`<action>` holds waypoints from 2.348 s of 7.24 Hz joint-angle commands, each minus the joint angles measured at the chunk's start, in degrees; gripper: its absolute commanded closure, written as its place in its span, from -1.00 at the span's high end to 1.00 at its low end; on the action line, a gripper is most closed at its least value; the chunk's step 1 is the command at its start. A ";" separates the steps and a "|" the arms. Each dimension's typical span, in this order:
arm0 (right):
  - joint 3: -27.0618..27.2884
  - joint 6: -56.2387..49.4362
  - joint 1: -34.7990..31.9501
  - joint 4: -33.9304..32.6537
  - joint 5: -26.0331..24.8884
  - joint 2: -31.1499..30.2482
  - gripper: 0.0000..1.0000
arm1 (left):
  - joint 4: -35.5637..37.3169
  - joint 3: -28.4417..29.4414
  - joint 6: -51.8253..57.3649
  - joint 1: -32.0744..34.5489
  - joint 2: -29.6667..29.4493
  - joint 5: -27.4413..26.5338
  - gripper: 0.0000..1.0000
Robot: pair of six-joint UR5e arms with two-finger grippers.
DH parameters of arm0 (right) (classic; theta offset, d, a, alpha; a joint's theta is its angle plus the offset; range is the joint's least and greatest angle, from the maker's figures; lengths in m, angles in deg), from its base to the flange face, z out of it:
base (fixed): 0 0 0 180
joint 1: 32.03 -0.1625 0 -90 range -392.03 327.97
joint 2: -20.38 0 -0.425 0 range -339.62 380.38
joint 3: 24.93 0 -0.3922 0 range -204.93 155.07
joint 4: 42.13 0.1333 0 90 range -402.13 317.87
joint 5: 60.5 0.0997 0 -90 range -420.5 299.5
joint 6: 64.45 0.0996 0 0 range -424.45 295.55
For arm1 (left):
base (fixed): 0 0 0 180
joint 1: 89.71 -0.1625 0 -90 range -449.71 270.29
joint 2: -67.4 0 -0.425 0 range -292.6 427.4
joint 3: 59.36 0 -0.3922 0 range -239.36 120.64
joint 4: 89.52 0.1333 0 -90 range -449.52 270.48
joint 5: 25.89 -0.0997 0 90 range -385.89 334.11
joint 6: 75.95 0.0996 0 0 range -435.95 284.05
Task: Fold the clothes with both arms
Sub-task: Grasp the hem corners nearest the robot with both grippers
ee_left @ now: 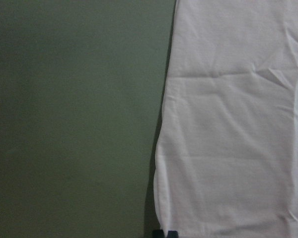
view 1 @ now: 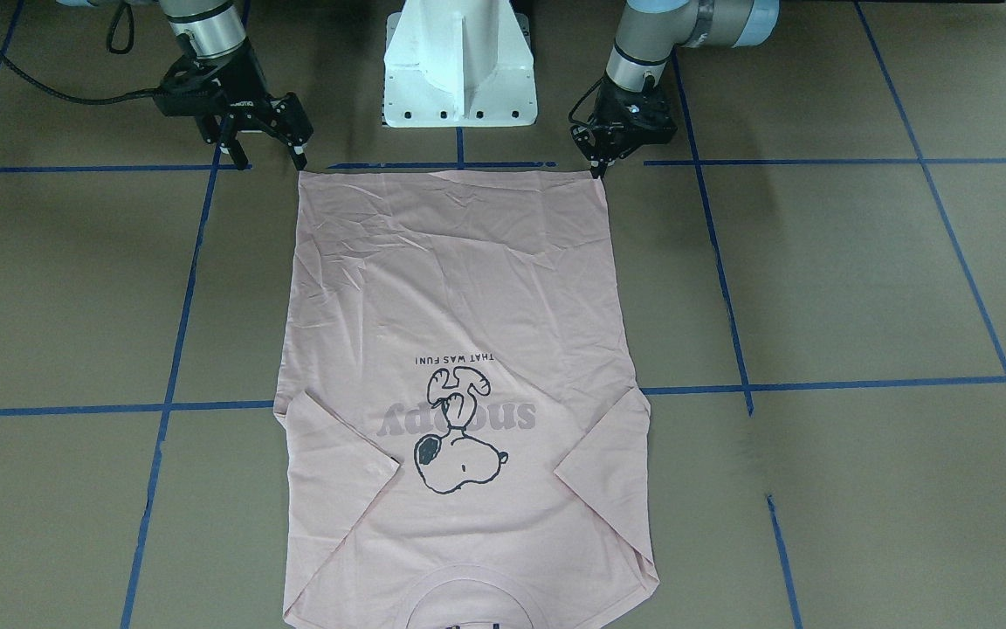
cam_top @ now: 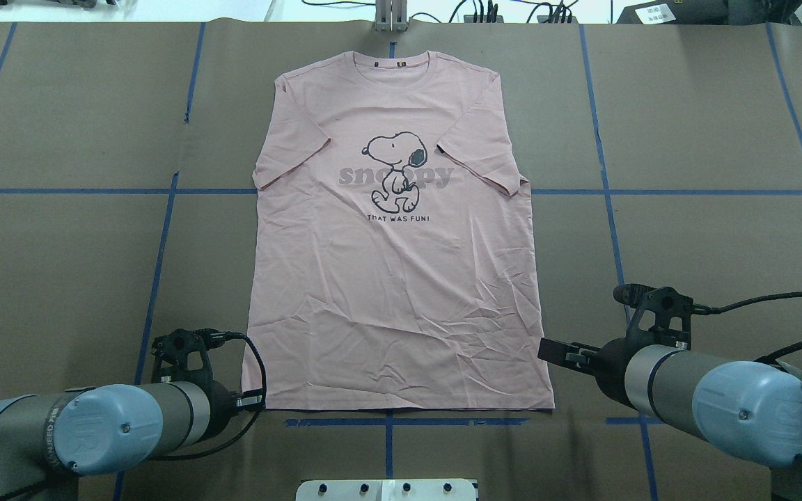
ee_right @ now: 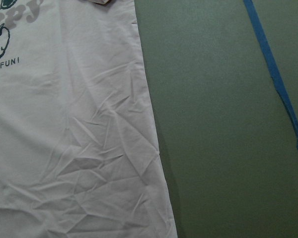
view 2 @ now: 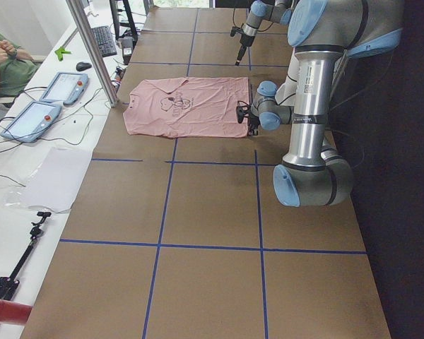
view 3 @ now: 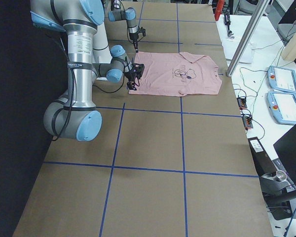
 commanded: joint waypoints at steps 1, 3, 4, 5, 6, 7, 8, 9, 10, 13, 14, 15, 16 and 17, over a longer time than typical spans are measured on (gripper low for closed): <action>-0.96 4.88 0.41 -0.87 -0.07 0.13 0.62 | 0.03 -0.16 0.07 0.04 -0.32 0.00 -1.00; -1.32 11.74 2.42 -3.87 -1.29 0.83 0.37 | 0.03 -0.34 0.16 0.04 -0.59 -1.57 -1.00; -2.11 14.91 4.09 -4.05 -2.34 1.27 0.32 | 0.03 -0.34 0.25 0.04 -0.85 -1.93 -1.00; -3.59 17.72 5.06 -5.79 -3.14 2.93 0.25 | 0.03 -0.43 0.33 0.04 -0.85 -3.76 -1.00; -5.78 18.88 5.24 -9.29 -3.49 6.42 0.25 | 0.03 -0.43 0.42 0.04 -0.85 -4.22 -1.00; -7.98 20.46 5.59 -10.02 -3.93 7.50 0.25 | 0.03 -0.43 0.51 0.04 -0.94 -4.31 -1.00; -8.09 20.82 6.64 -10.02 -4.98 7.51 0.25 | 0.12 -0.52 0.51 0.04 -0.85 -5.00 -1.00; -8.44 21.26 7.70 -10.02 -5.16 7.51 0.25 | 0.12 -0.60 0.51 0.04 -0.94 -5.10 -1.00; -8.96 21.88 8.93 -10.02 -6.30 7.51 0.25 | 0.12 -0.60 0.51 0.04 -0.85 -5.10 -1.00; -8.53 22.50 10.26 -10.02 -6.48 7.51 -0.22 | 0.12 -0.60 0.51 0.04 -0.85 -5.80 -1.00; -8.53 22.50 10.17 -10.02 -6.48 7.51 -0.99 | 0.12 -0.60 0.51 0.04 -0.85 -5.80 -1.00; -8.44 22.50 10.08 -10.02 -6.57 7.51 -1.00 | 0.12 -0.60 0.51 0.13 -0.85 -5.80 -1.00; -8.44 22.32 9.99 -10.02 -6.40 7.43 -1.00 | 0.12 -0.60 0.51 0.13 -0.85 -5.80 -1.00; -7.92 21.97 9.56 -10.11 -6.31 7.42 -1.00 | 0.12 -0.60 0.51 0.13 -0.85 -5.80 -1.00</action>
